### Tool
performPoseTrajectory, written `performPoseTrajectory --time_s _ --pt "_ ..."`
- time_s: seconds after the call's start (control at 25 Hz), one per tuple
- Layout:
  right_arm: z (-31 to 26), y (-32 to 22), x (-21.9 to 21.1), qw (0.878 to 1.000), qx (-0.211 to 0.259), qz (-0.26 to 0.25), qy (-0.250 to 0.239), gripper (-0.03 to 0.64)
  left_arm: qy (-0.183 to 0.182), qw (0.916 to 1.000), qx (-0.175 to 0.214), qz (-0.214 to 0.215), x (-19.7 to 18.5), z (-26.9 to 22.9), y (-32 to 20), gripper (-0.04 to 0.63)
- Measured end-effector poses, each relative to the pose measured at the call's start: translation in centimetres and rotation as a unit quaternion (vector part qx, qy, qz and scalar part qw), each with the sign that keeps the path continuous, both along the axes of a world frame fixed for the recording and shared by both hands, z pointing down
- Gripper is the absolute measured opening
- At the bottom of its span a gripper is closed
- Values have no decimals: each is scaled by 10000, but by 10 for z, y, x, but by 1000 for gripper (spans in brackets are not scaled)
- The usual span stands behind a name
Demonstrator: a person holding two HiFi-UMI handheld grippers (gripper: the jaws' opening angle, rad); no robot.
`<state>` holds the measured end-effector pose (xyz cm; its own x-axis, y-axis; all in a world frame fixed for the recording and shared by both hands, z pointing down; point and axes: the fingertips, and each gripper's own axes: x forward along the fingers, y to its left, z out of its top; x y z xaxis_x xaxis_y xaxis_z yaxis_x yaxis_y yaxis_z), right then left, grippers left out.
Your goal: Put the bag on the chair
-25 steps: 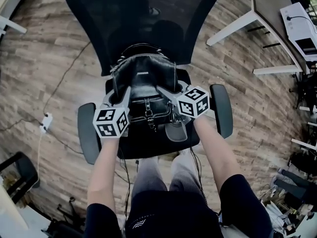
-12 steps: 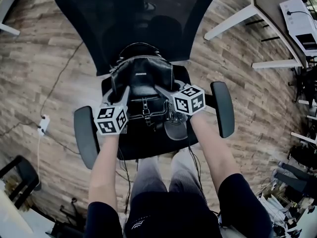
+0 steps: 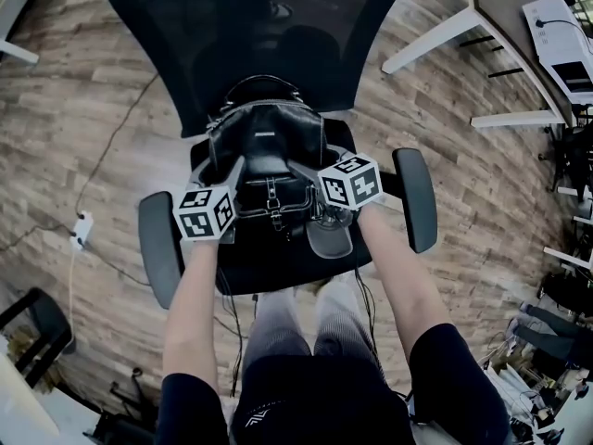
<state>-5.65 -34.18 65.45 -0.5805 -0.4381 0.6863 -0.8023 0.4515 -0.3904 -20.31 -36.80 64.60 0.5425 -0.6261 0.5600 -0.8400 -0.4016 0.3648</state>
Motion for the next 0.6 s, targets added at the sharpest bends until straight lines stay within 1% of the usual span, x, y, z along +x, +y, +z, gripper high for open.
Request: performPoseTrajectory --time_s 0.04,0.08,0.16,0.32,0.48,0.6 --pt "-1 1 1 9999 17 -54 96 269 -62 10000 1 16 -2 0 0 243" --pt "-2 3 2 9998 32 -73 163 272 -125 9999 13 27 -4 -1 0 261" --pt "-6 5 6 9997 53 -26 235 272 -246 9997 48 14 -7 -5 2 281" --pt "-12 8 13 9992 111 183 334 275 -425 9989 148 -99 -14 -14 6 290" --pt "-25 11 26 9976 278 493 390 273 -400 9986 189 -305 -20 -25 12 295" --pt "-44 15 36 9956 460 746 339 264 -473 9975 303 -418 -24 -38 21 279"
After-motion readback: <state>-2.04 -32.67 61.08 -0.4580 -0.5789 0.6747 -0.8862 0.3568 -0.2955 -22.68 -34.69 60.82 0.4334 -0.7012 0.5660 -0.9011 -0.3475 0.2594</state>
